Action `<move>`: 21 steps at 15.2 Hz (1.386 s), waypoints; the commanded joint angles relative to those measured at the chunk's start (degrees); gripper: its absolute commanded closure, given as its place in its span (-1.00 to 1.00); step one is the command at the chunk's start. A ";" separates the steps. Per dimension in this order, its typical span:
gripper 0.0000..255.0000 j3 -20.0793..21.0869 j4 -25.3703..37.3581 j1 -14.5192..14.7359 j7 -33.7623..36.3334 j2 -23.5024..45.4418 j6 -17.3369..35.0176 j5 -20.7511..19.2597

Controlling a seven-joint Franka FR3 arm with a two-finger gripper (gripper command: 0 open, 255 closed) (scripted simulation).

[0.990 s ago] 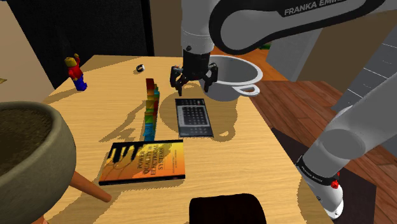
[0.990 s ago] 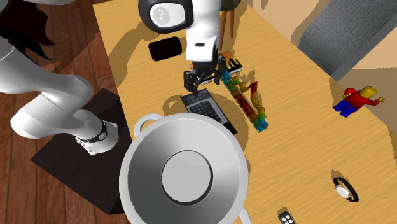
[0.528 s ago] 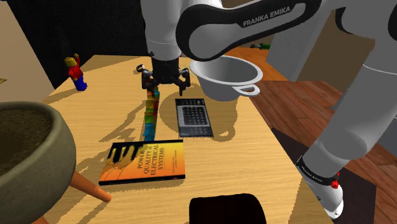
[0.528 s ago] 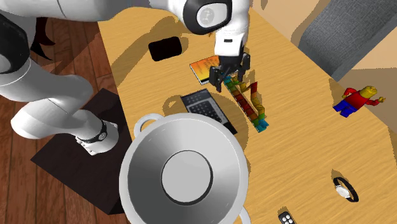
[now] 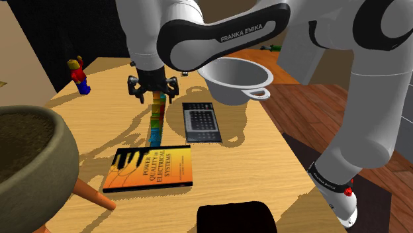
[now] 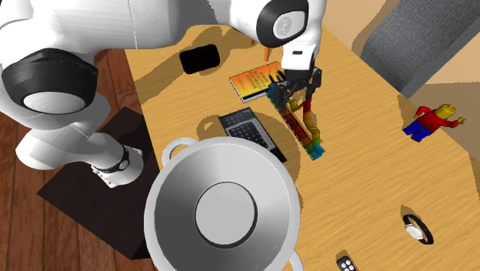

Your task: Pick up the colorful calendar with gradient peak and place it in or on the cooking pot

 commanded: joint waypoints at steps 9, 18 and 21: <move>-1.00 -0.67 -1.71 -0.19 0.77 1.19 2.58 -1.15; 1.00 -0.67 -1.70 -0.19 0.77 1.19 2.57 -1.15; 1.00 -0.67 -1.71 -0.19 0.77 1.19 2.58 -1.15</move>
